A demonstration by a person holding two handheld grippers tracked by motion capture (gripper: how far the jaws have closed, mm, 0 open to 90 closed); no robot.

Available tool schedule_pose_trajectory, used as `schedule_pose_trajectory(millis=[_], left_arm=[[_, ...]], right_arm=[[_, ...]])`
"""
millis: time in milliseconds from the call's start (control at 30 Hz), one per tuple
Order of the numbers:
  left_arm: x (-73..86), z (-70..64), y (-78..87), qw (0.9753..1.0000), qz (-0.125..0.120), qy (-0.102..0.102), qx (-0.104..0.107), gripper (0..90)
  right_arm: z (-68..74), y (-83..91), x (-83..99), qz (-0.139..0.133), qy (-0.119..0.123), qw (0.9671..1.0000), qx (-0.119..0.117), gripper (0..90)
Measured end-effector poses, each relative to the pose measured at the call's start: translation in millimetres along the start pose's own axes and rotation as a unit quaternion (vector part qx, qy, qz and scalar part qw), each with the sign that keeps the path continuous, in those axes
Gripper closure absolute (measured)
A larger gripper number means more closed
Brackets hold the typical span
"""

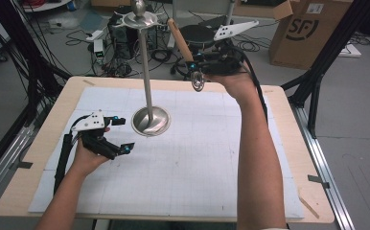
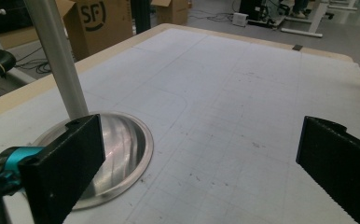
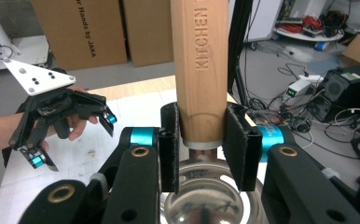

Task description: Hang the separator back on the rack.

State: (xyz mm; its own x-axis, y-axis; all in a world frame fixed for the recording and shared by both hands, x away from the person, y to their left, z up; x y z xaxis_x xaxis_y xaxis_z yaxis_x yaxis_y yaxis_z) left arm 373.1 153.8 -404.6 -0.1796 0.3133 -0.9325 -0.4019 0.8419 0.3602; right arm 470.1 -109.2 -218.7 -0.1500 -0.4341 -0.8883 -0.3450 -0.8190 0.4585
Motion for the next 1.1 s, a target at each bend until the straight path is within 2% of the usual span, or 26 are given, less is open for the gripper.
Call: schedule_pose_trajectory(millis=[100,233,333,400,600,767,967,1100], left_arm=[[0.3,-0.8,-0.2,1.0000,0.000,-0.001,0.001,1.7],[0.5,-1.3,-0.6,1.0000,0.002,-0.002,0.002,1.7],[0.6,-1.0,-0.4,1.0000,0.001,-0.001,0.002,1.7],[1.9,0.3,-0.5,1.0000,0.003,0.001,0.000,1.7],[3.1,0.2,0.4,1.0000,0.004,0.003,-0.001,1.7],[2.0,1.1,1.4,1.0000,-0.001,0.002,-0.002,1.7],[2.1,-0.1,1.3,1.0000,0.002,0.000,-0.002,1.7],[2.2,-0.8,0.9,1.0000,0.002,0.000,-0.001,1.7]], right_arm=[[-1.1,-2.5,-2.2,-0.010,-0.004,0.9999,-0.003,68.8],[-6.3,-5.7,0.4,-0.001,-0.012,0.9999,0.001,68.8],[-8.7,-7.3,-0.6,-0.012,-0.013,0.9998,-0.003,68.8],[-10.0,-10.1,0.1,-0.001,-0.018,0.9998,-0.001,68.8],[-8.0,-16.9,-2.7,-0.001,-0.016,0.9998,-0.009,68.8],[-3.4,-19.7,-5.3,-0.012,-0.014,0.9996,-0.020,68.8],[1.1,-25.2,-3.4,0.009,-0.008,0.9996,-0.024,68.8],[4.1,-27.9,-4.9,0.007,-0.004,0.9996,-0.028,68.8]])
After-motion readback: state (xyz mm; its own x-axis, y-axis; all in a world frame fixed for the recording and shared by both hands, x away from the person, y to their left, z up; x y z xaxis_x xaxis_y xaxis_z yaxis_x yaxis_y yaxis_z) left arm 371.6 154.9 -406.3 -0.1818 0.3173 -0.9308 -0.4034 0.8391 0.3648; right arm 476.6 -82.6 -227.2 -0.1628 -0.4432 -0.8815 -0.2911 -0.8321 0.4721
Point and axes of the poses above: each handheld gripper's, and its own axes: y roughly backward along the jaws, x roughly out of its underside, z roughly to its left, the point moved 7 cm from there along -y, roughly forward along the jaws, and after that the axes turned 4 degrees about z, right-handed, at the moved point
